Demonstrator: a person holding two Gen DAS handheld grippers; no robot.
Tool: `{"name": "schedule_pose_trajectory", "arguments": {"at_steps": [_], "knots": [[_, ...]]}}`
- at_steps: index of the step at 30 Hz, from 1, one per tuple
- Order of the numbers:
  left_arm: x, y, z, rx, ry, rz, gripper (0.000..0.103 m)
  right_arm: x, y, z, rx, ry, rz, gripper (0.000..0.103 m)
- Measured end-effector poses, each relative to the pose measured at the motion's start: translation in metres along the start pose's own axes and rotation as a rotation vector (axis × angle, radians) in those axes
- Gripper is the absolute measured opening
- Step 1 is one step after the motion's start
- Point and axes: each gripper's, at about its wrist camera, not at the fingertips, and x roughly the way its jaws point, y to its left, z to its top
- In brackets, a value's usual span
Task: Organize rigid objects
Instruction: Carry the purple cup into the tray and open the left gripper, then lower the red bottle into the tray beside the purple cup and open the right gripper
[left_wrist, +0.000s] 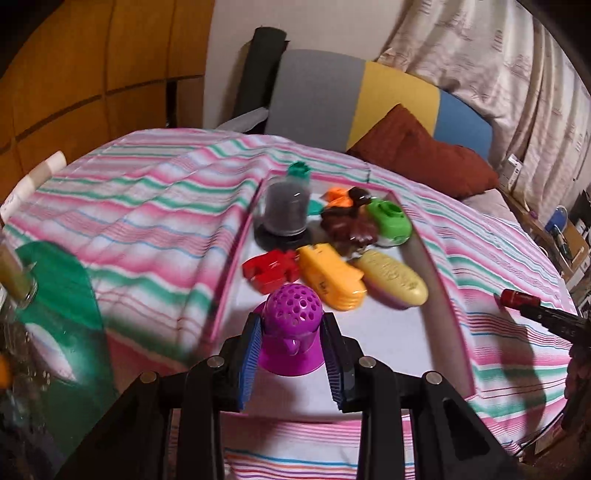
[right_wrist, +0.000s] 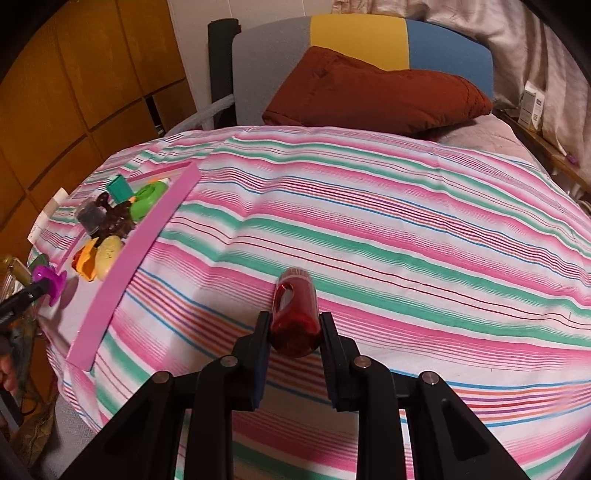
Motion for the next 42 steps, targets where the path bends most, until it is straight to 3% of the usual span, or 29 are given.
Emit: {"name": "schedule_pose_trajectory", "arguments": {"at_steps": [4, 5, 7, 15, 31, 42], "knots": [[0.010, 0.005, -0.002, -0.023, 0.058, -0.062, 0.033, -0.003, 0.010, -0.002, -0.007, -0.010, 0.015, 0.026], [0.010, 0.006, -0.002, -0.031, 0.058, -0.062, 0.037, -0.004, 0.012, -0.002, -0.011, -0.013, 0.016, 0.026], [0.007, 0.006, -0.003, -0.044, 0.047, -0.044, 0.042, -0.007, 0.017, -0.003, -0.019, -0.021, 0.023, 0.026], [-0.015, 0.002, -0.012, -0.037, -0.040, -0.036, 0.042, -0.012, 0.037, -0.007, -0.023, -0.031, 0.078, 0.026], [-0.031, -0.022, -0.021, 0.032, -0.074, -0.091, 0.042, -0.025, 0.090, -0.009, -0.087, -0.054, 0.158, 0.025], [-0.034, -0.015, -0.021, 0.002, -0.073, -0.051, 0.042, -0.024, 0.153, 0.001, -0.115, -0.045, 0.315, 0.025]]}}
